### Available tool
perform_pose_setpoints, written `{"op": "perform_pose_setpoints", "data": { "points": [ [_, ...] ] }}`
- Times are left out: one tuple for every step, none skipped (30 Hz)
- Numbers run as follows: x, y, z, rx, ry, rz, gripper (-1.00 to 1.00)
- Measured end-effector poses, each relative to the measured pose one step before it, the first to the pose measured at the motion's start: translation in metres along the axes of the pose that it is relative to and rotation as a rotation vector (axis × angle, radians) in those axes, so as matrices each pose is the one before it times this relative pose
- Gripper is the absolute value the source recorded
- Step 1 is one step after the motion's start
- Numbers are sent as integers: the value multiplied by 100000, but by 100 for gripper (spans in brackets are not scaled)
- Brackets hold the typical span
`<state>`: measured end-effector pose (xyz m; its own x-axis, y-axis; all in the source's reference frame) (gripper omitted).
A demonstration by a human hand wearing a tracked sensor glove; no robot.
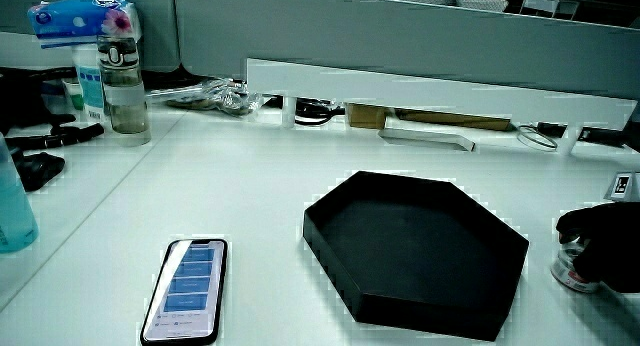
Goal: Pick paper clip from desk
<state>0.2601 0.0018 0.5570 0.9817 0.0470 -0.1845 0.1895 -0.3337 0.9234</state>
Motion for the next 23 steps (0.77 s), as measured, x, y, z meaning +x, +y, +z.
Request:
{"op": "perform_pose_setpoints", "data": {
  "points": [
    [213,405,167,7241,-1985,-2923,100],
    [53,-135,503,5104,-903,-636,100],
    [58,-109,512,5133,-908,-639,100],
    [219,19,653,13090,-3430,-5295,100],
    [205,325,294,-5758,2710,3111,100],
    [249,-141,819,6533,-1219,-2909,100],
    [262,-79,823,6533,-1219,-2909,100],
    [111,-47,664,-5092,1080,1180,100],
    [104,-82,662,-5092,1080,1180,100],
    [-348,-1345,1199,-12101,6512,10547,100],
    [-21,-243,423,-1387,477,-370,100],
    [-507,-1155,651,-6101,4293,7363,100],
    [195,351,-3,1649,-2474,-3245,100],
    [-172,-351,220,-2025,1560,2491,100],
    [-84,-293,96,1332,-229,107,100],
    [60,124,-8,-457,798,228,100],
    [-68,-55,-22,1702,165,1069,100],
    [-78,13,-95,49,-290,-522,100],
    [-73,105,-83,89,516,275,100],
    [-209,19,-129,-1250,549,2398,100],
    [-386,-252,96,2330,2182,4122,100],
    [-513,-147,-18,-897,1445,5280,100],
    [-347,60,-61,-541,170,694,100]
  ]
}}
